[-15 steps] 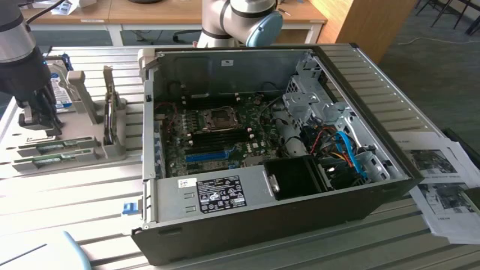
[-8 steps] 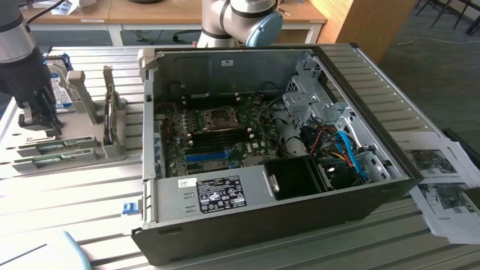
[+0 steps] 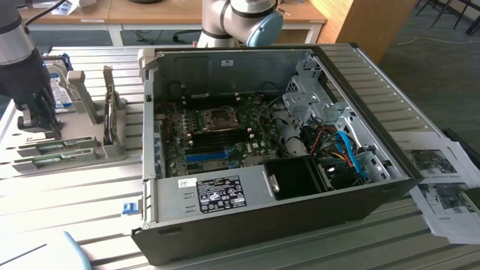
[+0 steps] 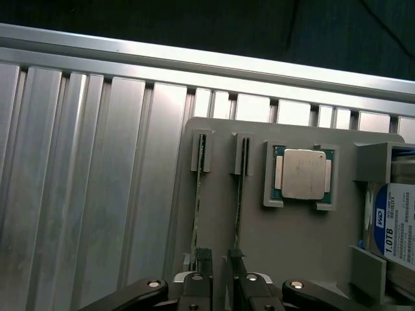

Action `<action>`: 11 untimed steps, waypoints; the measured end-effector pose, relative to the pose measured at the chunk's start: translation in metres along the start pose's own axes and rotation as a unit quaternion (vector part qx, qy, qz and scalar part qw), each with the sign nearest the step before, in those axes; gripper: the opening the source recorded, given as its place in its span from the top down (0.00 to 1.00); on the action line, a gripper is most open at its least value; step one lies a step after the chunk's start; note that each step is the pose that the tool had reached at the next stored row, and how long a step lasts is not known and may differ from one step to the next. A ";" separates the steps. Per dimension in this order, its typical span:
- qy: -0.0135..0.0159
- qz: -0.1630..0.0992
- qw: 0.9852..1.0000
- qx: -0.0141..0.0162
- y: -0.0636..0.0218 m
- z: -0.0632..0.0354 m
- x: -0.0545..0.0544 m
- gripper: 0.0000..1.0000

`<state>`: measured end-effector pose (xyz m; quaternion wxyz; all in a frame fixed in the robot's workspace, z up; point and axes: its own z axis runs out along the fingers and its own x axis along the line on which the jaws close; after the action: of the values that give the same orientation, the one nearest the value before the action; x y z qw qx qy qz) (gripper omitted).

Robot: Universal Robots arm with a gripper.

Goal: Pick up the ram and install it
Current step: 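Pick up the ram and move it above insertion slot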

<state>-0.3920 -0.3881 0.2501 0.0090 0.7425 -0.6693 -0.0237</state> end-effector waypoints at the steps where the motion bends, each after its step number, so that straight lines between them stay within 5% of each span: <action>1: 0.000 0.000 1.000 0.000 0.0001 0.0000 0.001 0.77; 11: 0.000 0.000 1.000 0.000 0.0010 -0.0002 0.009 0.77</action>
<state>-0.3920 -0.3973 0.2501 0.0090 0.7425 -0.6694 -0.0237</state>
